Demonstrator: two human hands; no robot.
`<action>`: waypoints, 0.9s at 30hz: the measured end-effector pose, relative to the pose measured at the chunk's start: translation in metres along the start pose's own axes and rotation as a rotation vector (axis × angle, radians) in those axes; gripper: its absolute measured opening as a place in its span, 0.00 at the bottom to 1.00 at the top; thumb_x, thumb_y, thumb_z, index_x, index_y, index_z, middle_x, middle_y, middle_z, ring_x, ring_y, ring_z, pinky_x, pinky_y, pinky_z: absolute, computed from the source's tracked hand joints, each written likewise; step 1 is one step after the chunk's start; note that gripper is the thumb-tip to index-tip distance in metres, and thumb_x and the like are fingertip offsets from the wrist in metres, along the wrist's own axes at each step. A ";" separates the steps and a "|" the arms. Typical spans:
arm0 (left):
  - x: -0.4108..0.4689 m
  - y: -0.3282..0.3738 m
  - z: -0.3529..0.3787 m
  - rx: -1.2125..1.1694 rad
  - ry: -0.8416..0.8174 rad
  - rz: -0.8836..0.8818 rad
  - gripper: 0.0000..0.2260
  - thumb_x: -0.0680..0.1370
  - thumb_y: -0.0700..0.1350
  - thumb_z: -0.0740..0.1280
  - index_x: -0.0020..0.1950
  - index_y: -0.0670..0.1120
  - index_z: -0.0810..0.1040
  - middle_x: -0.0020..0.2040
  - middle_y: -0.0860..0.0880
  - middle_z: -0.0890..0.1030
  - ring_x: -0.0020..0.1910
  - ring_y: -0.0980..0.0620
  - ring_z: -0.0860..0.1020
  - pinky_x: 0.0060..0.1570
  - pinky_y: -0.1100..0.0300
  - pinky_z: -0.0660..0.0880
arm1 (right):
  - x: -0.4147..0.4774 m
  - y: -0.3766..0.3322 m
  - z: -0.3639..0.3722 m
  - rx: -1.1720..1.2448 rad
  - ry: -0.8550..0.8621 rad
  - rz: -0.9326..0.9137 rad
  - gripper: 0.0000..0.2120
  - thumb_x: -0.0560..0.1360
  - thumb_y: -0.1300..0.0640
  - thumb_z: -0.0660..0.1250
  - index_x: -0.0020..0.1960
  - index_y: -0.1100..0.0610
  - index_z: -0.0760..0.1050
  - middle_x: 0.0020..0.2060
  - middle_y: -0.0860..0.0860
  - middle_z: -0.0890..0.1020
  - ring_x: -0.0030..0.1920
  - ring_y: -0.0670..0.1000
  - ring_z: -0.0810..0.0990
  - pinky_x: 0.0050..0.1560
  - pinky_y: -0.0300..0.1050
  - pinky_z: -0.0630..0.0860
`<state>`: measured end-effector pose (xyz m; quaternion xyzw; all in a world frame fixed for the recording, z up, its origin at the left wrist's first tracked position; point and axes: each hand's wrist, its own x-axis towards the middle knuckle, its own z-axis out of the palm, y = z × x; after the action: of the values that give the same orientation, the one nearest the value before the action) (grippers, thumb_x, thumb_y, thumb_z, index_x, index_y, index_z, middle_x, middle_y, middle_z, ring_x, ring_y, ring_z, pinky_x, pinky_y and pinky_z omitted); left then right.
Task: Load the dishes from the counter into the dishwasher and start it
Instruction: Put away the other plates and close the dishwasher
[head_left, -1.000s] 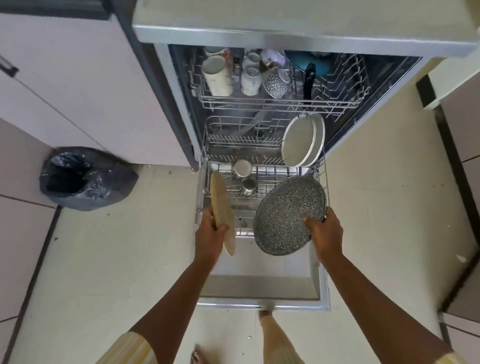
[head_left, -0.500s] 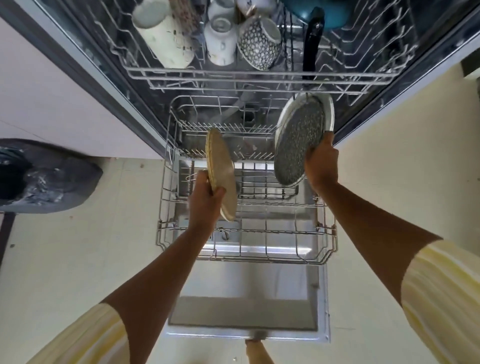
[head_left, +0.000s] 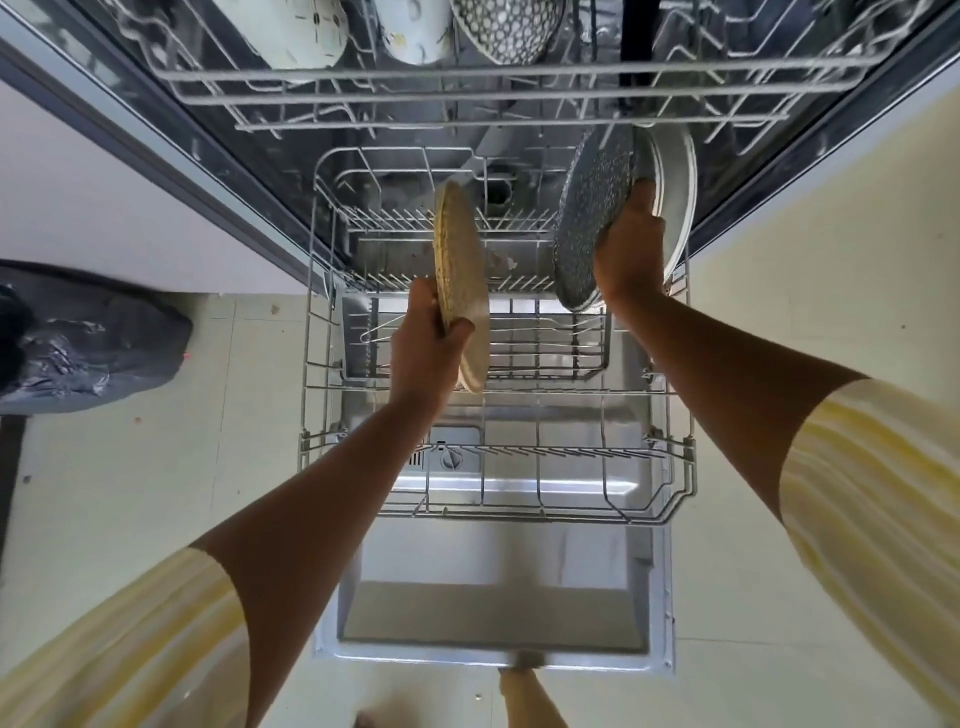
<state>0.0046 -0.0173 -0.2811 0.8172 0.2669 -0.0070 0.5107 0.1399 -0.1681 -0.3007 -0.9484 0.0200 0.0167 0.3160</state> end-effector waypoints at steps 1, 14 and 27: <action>0.002 0.000 0.002 -0.004 -0.003 0.003 0.13 0.76 0.36 0.62 0.60 0.39 0.65 0.49 0.47 0.75 0.42 0.49 0.76 0.32 0.64 0.76 | 0.002 0.000 0.002 -0.017 -0.010 -0.007 0.22 0.76 0.74 0.52 0.70 0.69 0.57 0.47 0.65 0.80 0.41 0.59 0.79 0.38 0.40 0.72; 0.017 -0.002 0.021 -0.042 -0.019 0.013 0.14 0.76 0.35 0.62 0.60 0.38 0.65 0.54 0.42 0.77 0.46 0.48 0.76 0.34 0.62 0.75 | 0.019 0.017 0.039 -0.055 -0.058 0.007 0.19 0.76 0.73 0.54 0.66 0.69 0.60 0.50 0.64 0.80 0.49 0.61 0.81 0.43 0.40 0.74; 0.065 0.018 0.058 -0.061 -0.014 0.123 0.14 0.74 0.33 0.61 0.59 0.39 0.65 0.50 0.47 0.76 0.48 0.45 0.77 0.49 0.44 0.78 | 0.019 0.025 0.027 0.165 -0.112 0.203 0.20 0.81 0.63 0.53 0.72 0.62 0.56 0.62 0.60 0.74 0.57 0.56 0.75 0.60 0.47 0.70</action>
<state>0.0838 -0.0438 -0.3119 0.8160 0.2129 0.0269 0.5367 0.1570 -0.1728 -0.3384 -0.9099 0.0994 0.1000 0.3900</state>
